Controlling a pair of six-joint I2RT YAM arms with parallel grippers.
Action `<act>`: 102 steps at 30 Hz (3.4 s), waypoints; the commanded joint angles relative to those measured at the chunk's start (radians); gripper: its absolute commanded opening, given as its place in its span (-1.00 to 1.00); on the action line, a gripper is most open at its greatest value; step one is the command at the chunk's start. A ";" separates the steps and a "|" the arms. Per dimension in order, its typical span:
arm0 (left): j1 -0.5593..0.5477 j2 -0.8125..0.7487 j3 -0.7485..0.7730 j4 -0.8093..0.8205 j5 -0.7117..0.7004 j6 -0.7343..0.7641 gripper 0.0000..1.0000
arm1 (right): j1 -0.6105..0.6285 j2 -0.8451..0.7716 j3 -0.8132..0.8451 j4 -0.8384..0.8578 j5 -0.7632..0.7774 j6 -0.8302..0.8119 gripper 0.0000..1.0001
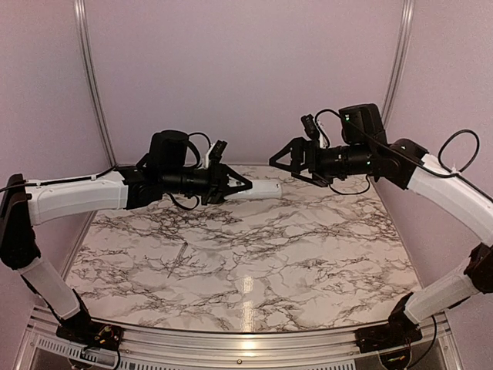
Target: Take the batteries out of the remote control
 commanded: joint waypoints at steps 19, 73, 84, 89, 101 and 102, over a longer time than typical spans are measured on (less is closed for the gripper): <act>-0.008 -0.012 -0.013 -0.062 -0.099 0.067 -1.00 | -0.067 -0.251 -0.232 0.119 0.214 0.114 0.97; -0.037 0.063 0.087 -0.064 -0.099 -0.026 -1.00 | 0.046 0.107 -0.014 0.061 0.036 0.015 0.70; -0.038 0.066 0.093 -0.057 -0.089 -0.023 -1.00 | 0.046 0.110 -0.013 0.055 0.041 0.011 0.69; -0.038 0.063 0.092 -0.049 -0.080 -0.023 -1.00 | 0.046 0.111 -0.013 0.055 0.046 0.014 0.68; -0.038 0.056 0.087 -0.015 -0.062 -0.034 -1.00 | 0.046 0.104 0.004 0.055 0.052 0.029 0.66; -0.038 0.056 0.087 -0.014 -0.061 -0.035 -1.00 | 0.045 0.103 0.005 0.056 0.050 0.028 0.66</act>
